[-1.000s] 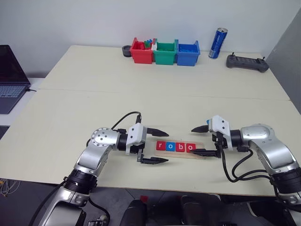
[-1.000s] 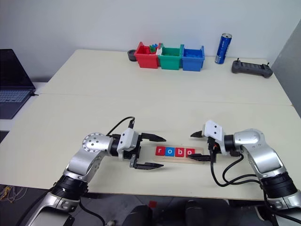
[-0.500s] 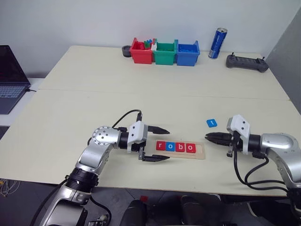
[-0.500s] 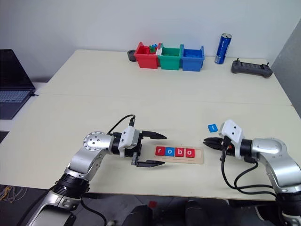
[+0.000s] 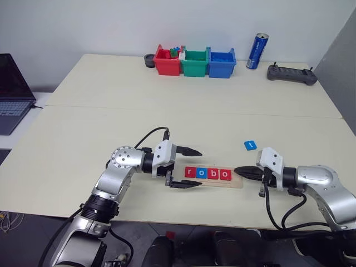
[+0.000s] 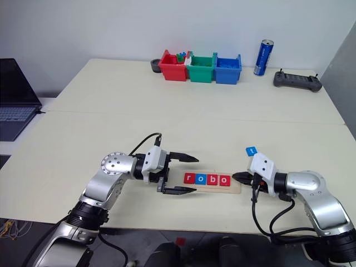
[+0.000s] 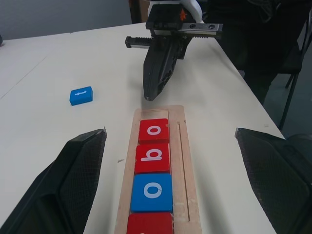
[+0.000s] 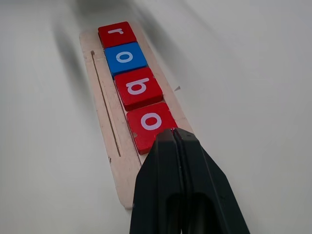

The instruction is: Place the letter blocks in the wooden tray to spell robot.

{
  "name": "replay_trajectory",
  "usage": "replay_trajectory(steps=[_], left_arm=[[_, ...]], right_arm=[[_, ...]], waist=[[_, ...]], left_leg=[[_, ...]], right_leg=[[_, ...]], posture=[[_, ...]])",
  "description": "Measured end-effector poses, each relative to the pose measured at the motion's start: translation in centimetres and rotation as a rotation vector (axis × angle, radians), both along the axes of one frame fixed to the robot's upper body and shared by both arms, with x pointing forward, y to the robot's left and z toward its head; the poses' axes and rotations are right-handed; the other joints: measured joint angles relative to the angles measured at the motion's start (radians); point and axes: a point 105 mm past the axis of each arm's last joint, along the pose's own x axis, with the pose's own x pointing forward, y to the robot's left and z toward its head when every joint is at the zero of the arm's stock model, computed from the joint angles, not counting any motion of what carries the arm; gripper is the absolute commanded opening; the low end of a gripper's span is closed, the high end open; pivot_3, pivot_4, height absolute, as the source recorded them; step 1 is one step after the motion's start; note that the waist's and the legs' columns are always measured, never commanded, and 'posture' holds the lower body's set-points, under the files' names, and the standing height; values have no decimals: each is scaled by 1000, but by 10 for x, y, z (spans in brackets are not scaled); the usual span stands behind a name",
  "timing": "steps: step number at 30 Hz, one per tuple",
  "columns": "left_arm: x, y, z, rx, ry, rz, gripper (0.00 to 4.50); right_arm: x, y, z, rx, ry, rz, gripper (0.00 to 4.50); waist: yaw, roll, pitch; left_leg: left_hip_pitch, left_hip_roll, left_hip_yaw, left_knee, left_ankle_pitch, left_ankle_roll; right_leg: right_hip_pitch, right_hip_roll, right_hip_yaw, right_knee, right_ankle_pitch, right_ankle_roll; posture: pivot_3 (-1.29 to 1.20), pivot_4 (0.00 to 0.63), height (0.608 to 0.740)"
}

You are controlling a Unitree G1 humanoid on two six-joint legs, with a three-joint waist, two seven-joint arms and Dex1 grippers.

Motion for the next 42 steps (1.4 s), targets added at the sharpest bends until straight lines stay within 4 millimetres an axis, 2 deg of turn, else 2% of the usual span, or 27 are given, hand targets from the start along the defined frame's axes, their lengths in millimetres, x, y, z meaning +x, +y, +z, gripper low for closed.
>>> replay_trajectory(steps=[11, 27, 34, 37, 42], left_arm=[[-1, 1, -4, -5, 14, 19, 4500], [-5, 2, -3, 0, 5, 17, 4500], [-6, 2, -5, 0, 9, 19, 4500], [-6, 2, -5, -2, 11, 19, 4500], [-5, 0, -4, -12, 8, 30, 4500]], right_arm=[[-1, 3, -19, -67, 42, 74, 28], [1, 16, -20, -62, 33, 114, 28], [2, 10, -17, -79, 29, 108, 28], [5, 0, -4, -72, 8, 70, 594], [16, -13, 28, 5, -42, -68, 2288]], waist=[[0, 0, 0], [0, 0, 0], [0, 0, 0], [0, 0, 0], [0, 0, 0]], left_leg=[[0, 0, 0, 0, 0, 0], [0, 0, 0, 0, 0, 0], [0, 0, 0, 0, 0, 0], [0, 0, 0, 0, 0, 0], [0, 0, 0, 0, 0, 0]], right_leg=[[0, 0, 0, 0, 0, 0], [0, 0, 0, 0, 0, 0], [0, 0, 0, 0, 0, 0], [0, 0, 0, 0, 0, 0], [0, 0, 0, 0, 0, 0]], posture=[[0, 150, 740], [0, 150, 740], [0, 150, 740], [0, 150, 740], [0, 150, 740]])
